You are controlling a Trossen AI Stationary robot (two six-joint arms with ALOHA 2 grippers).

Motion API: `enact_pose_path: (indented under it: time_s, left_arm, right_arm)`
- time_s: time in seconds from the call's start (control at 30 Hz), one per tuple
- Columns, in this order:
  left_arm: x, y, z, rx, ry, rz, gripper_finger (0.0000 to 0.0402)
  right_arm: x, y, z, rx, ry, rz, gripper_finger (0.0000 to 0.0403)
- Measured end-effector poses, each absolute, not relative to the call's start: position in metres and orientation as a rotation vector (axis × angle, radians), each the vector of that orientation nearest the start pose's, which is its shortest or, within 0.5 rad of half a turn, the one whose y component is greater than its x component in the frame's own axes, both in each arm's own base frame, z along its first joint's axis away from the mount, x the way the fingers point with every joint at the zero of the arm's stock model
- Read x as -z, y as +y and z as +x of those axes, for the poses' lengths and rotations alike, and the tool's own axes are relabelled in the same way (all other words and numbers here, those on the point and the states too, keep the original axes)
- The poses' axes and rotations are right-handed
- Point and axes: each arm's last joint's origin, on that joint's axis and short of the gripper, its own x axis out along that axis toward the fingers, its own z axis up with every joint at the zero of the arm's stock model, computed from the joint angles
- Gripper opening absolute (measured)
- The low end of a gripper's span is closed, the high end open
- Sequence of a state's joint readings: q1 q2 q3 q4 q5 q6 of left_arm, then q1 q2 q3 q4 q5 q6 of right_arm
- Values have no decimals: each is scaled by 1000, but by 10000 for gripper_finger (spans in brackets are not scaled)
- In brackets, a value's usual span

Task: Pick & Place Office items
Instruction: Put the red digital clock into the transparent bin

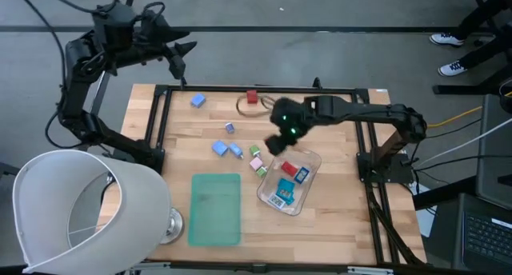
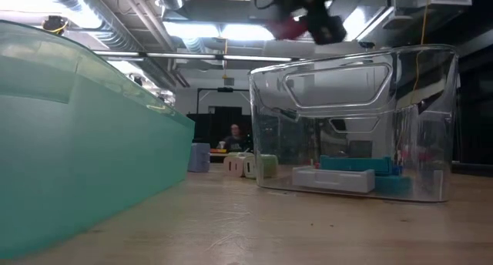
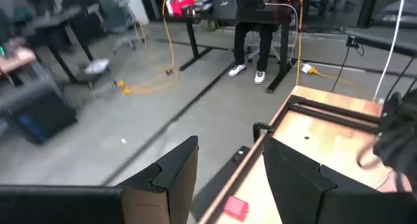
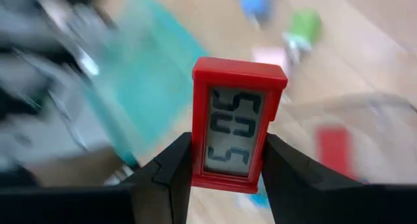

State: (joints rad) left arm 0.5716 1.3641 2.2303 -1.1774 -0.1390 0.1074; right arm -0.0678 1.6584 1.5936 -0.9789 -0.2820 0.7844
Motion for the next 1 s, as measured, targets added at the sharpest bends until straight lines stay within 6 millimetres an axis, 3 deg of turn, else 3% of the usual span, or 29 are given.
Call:
enact_pose_path:
  time_s: [0.17,0.27,0.4,0.67,1.0]
  left_arm:
    - [-551,106,158,-701,353,-79,171]
    - [-546,109,172,-678,380,-92,171]
    - [-537,113,193,-649,418,-120,171]
    - [-530,108,213,-603,443,-136,171]
    - [-530,107,214,-587,439,-135,171]
  right_arm:
    - [-318,13,318,173,1317,608,147]
    - [-311,16,313,143,1368,485,147]
    - [-285,15,309,112,1424,411,147]
    - [-233,6,298,-15,1328,535,147]
    - [-212,-32,296,3,1190,656,147]
